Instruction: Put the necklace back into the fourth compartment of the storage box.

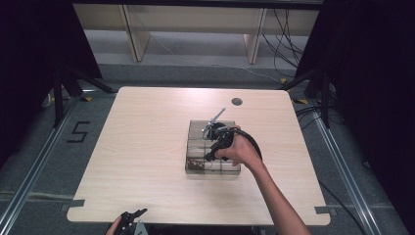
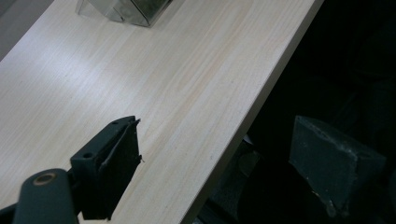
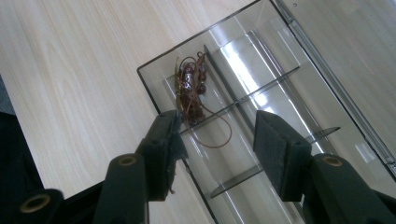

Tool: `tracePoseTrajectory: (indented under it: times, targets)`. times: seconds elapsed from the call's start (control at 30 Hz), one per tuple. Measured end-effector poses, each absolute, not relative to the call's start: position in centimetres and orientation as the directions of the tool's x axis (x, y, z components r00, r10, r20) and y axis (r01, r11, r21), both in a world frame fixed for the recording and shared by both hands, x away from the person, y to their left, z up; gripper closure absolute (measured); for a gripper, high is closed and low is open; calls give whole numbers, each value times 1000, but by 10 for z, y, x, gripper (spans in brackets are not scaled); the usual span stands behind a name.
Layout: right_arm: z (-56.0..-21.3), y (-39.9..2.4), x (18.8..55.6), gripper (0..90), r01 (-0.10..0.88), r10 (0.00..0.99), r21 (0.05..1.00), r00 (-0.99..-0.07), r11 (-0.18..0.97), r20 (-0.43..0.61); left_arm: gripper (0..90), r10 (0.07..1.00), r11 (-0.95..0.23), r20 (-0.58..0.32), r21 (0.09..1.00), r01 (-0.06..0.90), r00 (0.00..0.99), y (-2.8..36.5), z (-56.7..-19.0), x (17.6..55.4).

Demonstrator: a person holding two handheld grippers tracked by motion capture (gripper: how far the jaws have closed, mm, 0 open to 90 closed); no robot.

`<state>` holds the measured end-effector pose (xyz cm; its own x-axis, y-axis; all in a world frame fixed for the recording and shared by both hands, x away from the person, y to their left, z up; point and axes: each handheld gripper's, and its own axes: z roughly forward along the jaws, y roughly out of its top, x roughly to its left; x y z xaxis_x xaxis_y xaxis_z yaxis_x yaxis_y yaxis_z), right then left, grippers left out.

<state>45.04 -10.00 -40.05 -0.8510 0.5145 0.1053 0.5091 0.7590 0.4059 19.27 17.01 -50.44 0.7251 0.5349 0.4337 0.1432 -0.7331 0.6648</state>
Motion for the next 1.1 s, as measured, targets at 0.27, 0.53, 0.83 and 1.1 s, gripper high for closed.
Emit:
tracePoseTrajectory:
  times: [0.27,0.53,0.83,1.1]
  targets:
    - [-399,-113,440,439,510,518,438,-848,740,113,155,545,-719,415,678,151,728,170,-505,192]
    - [-394,-130,426,391,522,537,480,-835,706,119,155,550,-713,406,684,156,730,169,-505,193]
    - [-398,-139,421,372,509,529,503,-841,699,115,155,536,-732,431,666,145,726,170,-505,193]
    - [-399,-145,412,351,535,555,514,-821,670,132,155,541,-725,407,669,163,736,169,-505,193]
